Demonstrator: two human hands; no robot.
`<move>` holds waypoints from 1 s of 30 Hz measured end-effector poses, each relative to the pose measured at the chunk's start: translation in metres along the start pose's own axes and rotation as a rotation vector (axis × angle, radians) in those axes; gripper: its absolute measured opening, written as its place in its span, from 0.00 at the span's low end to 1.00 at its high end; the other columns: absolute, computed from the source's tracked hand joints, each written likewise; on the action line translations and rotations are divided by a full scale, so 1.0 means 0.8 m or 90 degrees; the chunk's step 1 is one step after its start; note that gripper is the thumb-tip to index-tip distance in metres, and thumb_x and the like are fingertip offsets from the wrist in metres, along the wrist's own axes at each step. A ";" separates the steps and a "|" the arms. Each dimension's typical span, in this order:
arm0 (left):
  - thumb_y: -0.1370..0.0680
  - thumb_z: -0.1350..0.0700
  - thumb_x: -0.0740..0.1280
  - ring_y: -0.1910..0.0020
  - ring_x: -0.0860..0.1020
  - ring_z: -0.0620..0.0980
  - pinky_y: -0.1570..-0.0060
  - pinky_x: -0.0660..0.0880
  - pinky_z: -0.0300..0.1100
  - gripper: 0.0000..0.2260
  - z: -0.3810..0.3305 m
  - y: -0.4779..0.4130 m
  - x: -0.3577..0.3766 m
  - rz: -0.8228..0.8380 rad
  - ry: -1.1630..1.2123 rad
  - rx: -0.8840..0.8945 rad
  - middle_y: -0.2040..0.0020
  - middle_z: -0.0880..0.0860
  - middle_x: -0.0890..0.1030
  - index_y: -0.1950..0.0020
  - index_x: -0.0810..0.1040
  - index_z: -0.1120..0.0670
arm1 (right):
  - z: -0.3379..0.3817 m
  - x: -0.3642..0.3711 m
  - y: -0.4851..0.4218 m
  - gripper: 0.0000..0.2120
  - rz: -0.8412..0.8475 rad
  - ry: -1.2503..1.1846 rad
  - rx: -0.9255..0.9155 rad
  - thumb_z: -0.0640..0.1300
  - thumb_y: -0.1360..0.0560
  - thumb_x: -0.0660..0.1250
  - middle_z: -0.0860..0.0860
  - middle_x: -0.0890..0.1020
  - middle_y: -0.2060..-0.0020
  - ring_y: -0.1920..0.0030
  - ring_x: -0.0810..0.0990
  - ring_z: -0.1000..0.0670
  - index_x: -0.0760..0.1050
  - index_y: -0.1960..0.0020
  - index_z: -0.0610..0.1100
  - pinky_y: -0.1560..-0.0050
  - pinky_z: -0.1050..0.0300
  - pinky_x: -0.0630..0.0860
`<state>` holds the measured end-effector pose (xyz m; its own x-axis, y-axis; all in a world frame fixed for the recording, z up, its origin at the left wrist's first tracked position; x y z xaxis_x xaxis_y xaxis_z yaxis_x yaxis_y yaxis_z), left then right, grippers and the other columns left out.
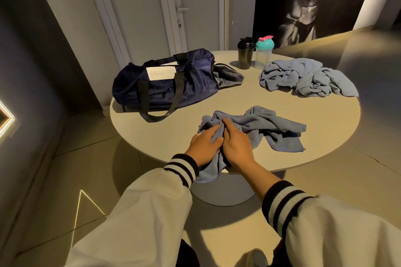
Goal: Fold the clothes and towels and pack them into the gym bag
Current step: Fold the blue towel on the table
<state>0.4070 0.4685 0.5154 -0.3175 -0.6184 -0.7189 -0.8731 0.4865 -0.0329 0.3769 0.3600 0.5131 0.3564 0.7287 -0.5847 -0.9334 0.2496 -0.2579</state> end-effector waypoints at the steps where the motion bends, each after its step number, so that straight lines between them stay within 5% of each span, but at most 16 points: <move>1: 0.15 0.53 0.57 0.26 0.67 0.55 0.25 0.61 0.53 0.22 -0.005 0.002 -0.001 -0.005 0.059 -0.012 0.23 0.54 0.67 0.20 0.60 0.48 | -0.001 -0.002 0.001 0.21 -0.007 -0.026 0.008 0.52 0.15 0.50 0.44 0.79 0.36 0.42 0.78 0.42 0.60 0.22 0.57 0.41 0.42 0.75; 5: 0.15 0.55 0.59 0.30 0.72 0.53 0.31 0.68 0.45 0.19 -0.008 0.002 -0.013 -0.071 0.358 -0.043 0.27 0.54 0.72 0.24 0.67 0.44 | 0.007 -0.004 0.004 0.25 -0.004 -0.020 -0.015 0.59 0.19 0.47 0.45 0.80 0.38 0.44 0.79 0.43 0.61 0.23 0.57 0.41 0.39 0.75; 7: 0.16 0.56 0.62 0.34 0.76 0.49 0.32 0.72 0.47 0.18 -0.009 0.000 -0.019 -0.088 0.362 -0.027 0.32 0.51 0.76 0.26 0.70 0.45 | 0.013 -0.001 0.005 0.23 0.008 0.031 -0.041 0.55 0.16 0.47 0.47 0.78 0.33 0.36 0.76 0.44 0.60 0.22 0.55 0.32 0.39 0.68; 11: 0.18 0.66 0.62 0.51 0.81 0.41 0.49 0.77 0.32 0.12 0.004 0.007 -0.058 -0.214 0.370 -0.036 0.53 0.42 0.83 0.43 0.79 0.51 | 0.018 0.007 0.006 0.22 0.037 0.145 -0.060 0.52 0.14 0.46 0.50 0.76 0.31 0.31 0.71 0.48 0.60 0.22 0.54 0.23 0.39 0.52; 13: 0.19 0.69 0.62 0.45 0.81 0.48 0.44 0.77 0.36 0.13 0.026 0.007 -0.081 -0.286 0.300 -0.066 0.46 0.51 0.83 0.41 0.81 0.56 | 0.023 0.015 0.009 0.22 0.063 0.225 -0.074 0.53 0.15 0.46 0.49 0.76 0.31 0.30 0.71 0.47 0.63 0.23 0.53 0.23 0.37 0.47; 15: 0.20 0.70 0.59 0.42 0.77 0.51 0.43 0.71 0.30 0.14 0.037 0.007 -0.096 -0.327 0.192 -0.067 0.41 0.57 0.79 0.39 0.79 0.62 | 0.025 0.027 0.015 0.22 0.088 0.307 -0.102 0.55 0.15 0.46 0.49 0.73 0.29 0.27 0.67 0.47 0.63 0.24 0.52 0.23 0.35 0.42; 19: 0.17 0.67 0.56 0.38 0.71 0.46 0.52 0.63 0.15 0.17 0.067 0.019 -0.113 -0.390 0.113 -0.122 0.37 0.48 0.73 0.30 0.73 0.59 | 0.019 0.035 0.015 0.25 0.103 0.365 -0.090 0.59 0.17 0.44 0.49 0.65 0.24 0.22 0.58 0.45 0.63 0.25 0.52 0.25 0.32 0.38; 22: 0.16 0.62 0.56 0.24 0.63 0.52 0.27 0.57 0.37 0.20 0.093 0.015 -0.115 -0.345 -0.101 -0.168 0.24 0.51 0.66 0.25 0.69 0.52 | 0.011 0.028 0.015 0.26 0.088 0.356 -0.044 0.61 0.18 0.46 0.48 0.63 0.23 0.22 0.54 0.42 0.64 0.25 0.51 0.25 0.32 0.38; 25: 0.18 0.54 0.59 0.20 0.48 0.59 0.24 0.45 0.57 0.19 0.108 0.011 -0.113 -0.255 -0.424 -0.243 0.19 0.55 0.56 0.28 0.70 0.44 | 0.010 0.025 0.015 0.26 0.056 0.358 -0.057 0.62 0.21 0.48 0.49 0.69 0.27 0.23 0.57 0.43 0.67 0.28 0.53 0.25 0.30 0.41; 28: 0.20 0.54 0.59 0.28 0.66 0.55 0.28 0.60 0.54 0.15 0.069 0.002 -0.092 -0.224 -0.384 -0.084 0.27 0.52 0.71 0.34 0.75 0.44 | 0.013 0.026 0.013 0.25 0.061 0.346 -0.079 0.63 0.22 0.51 0.51 0.72 0.32 0.27 0.62 0.46 0.69 0.29 0.54 0.26 0.32 0.45; 30: 0.17 0.50 0.58 0.28 0.67 0.54 0.28 0.64 0.53 0.18 0.062 -0.004 -0.066 -0.116 -0.282 -0.077 0.25 0.52 0.70 0.26 0.70 0.46 | 0.014 0.025 0.011 0.24 0.061 0.331 -0.085 0.62 0.22 0.53 0.51 0.74 0.33 0.30 0.66 0.46 0.71 0.31 0.54 0.27 0.37 0.53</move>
<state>0.4443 0.5300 0.5192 0.0086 -0.3524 -0.9358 -0.9449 0.3033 -0.1229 0.3756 0.3836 0.5077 0.2758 0.3244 -0.9048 -0.9612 0.0895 -0.2610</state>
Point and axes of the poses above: each hand's wrist, its own y-axis away from the middle knuckle, its own x-axis out of the palm, z = x × y, the point moved 8 cm from there along -y, towards the middle knuckle
